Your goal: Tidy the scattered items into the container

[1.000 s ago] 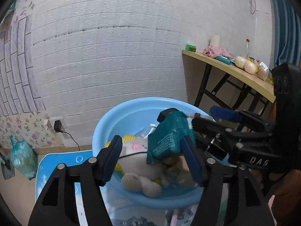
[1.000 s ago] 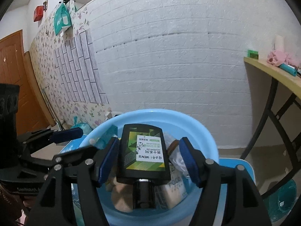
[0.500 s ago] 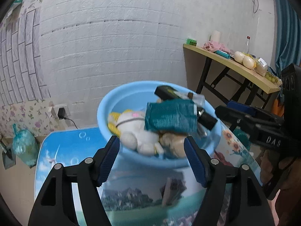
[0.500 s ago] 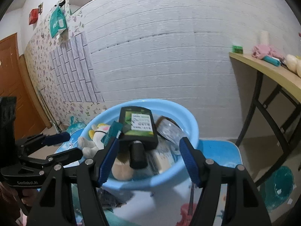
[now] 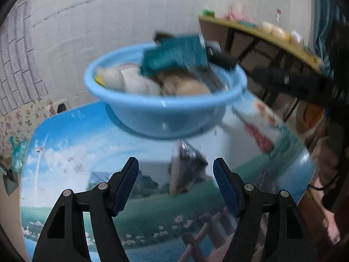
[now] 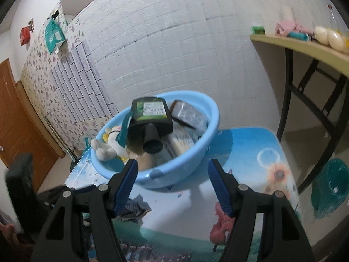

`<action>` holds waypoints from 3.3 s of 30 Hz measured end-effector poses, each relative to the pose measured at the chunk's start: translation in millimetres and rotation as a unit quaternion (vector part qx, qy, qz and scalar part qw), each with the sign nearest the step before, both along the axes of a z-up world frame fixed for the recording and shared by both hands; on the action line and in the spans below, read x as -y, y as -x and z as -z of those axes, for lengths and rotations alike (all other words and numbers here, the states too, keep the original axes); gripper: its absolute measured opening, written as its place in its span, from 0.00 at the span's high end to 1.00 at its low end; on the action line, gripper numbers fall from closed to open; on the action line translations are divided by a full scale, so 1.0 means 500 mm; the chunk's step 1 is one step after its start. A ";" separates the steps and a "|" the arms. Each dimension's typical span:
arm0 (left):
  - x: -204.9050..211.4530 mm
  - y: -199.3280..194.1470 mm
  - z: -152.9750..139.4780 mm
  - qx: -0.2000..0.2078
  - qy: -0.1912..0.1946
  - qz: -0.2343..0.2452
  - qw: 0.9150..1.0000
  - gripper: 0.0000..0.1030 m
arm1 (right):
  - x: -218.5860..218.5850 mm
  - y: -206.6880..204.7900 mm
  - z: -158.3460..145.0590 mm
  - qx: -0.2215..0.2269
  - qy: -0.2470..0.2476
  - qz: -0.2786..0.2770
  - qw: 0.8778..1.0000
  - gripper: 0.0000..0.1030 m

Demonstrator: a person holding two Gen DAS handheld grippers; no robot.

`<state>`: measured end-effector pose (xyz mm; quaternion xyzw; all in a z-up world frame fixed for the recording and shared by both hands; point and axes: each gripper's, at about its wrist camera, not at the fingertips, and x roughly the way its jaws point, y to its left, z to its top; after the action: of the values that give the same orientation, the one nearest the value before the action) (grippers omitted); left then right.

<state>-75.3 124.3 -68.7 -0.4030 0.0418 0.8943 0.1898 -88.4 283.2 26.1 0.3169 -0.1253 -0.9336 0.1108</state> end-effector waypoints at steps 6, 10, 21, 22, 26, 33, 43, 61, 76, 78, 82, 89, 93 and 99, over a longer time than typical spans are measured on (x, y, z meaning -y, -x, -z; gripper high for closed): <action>-0.024 0.018 0.045 0.025 0.011 0.018 0.999 0.55 | 0.025 0.009 0.046 0.039 0.029 -0.027 0.998 0.35; -0.024 0.021 0.056 0.032 0.006 0.029 0.999 0.68 | 0.056 0.027 0.084 0.077 0.041 -0.059 0.994 0.35; -0.014 0.006 0.041 0.017 -0.025 0.050 0.998 0.73 | 0.130 0.049 0.155 0.157 0.077 -0.131 0.976 0.35; -0.016 0.002 0.036 0.014 -0.028 0.053 0.998 0.73 | 0.134 0.050 0.159 0.160 0.079 -0.134 0.975 0.35; -0.014 -0.002 0.020 0.008 -0.030 0.053 0.998 0.73 | 0.146 0.042 0.157 0.157 0.084 -0.137 0.974 0.35; -0.002 -0.025 -0.019 -0.014 -0.039 0.050 0.998 0.73 | 0.148 0.025 0.124 0.132 0.102 -0.146 0.975 0.55; 0.027 -0.051 -0.091 -0.046 -0.068 0.043 0.996 0.73 | 0.137 -0.013 0.051 0.080 0.106 -0.148 0.980 0.63; 0.009 0.046 -0.143 -0.082 -0.054 0.024 0.995 0.71 | 0.103 0.052 -0.029 0.011 0.072 -0.111 0.991 0.63; 0.019 0.098 -0.107 -0.077 -0.027 0.004 0.997 0.66 | 0.080 0.114 0.012 0.043 0.067 -0.092 0.993 0.44; 0.025 0.099 -0.110 -0.077 -0.031 -0.004 0.997 0.66 | 0.064 0.115 0.011 0.047 0.075 -0.080 0.993 0.44; 0.034 0.092 -0.118 -0.076 -0.037 -0.014 0.996 0.58 | 0.049 0.104 0.004 0.039 0.065 -0.061 0.995 0.44; 0.053 0.056 -0.148 -0.103 -0.032 -0.044 0.993 0.18 | 0.048 0.078 -0.009 0.037 0.047 -0.052 0.997 0.44; 0.070 0.044 -0.163 -0.096 -0.032 -0.069 0.992 0.12 | 0.060 0.058 -0.023 0.037 0.006 -0.038 0.999 0.44; 0.096 0.011 -0.184 -0.088 -0.038 -0.103 0.990 0.07 | 0.073 0.019 -0.053 0.026 -0.030 -0.019 0.999 0.43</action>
<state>-80.8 76.5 23.3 -0.3179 -0.0170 0.9419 0.1073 -98.0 246.7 52.7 0.3468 -0.0944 -0.9260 0.1157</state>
